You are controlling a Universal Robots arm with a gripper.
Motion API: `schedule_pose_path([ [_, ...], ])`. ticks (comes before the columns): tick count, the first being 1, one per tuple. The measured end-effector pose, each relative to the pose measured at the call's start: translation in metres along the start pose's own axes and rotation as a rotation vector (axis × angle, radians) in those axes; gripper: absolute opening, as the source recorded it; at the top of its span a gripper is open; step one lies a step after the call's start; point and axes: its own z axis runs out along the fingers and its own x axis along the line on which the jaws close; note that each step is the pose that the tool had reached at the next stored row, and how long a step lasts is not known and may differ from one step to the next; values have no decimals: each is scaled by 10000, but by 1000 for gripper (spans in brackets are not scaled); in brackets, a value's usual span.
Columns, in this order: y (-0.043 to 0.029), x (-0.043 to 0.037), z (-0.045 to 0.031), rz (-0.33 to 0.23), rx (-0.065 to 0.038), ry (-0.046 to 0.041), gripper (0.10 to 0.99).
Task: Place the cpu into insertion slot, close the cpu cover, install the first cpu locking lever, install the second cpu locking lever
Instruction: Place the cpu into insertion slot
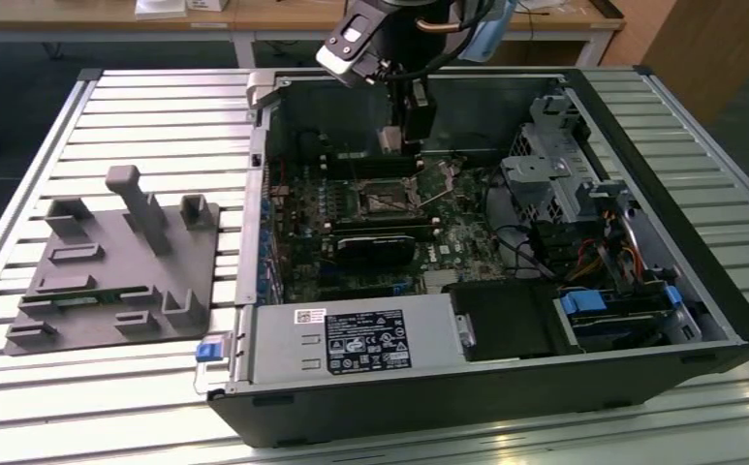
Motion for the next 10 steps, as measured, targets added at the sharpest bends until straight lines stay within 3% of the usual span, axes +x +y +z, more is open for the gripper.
schedule_pose_path([
  [10, -3, 0, 33, 0, 0, 0, 541],
])
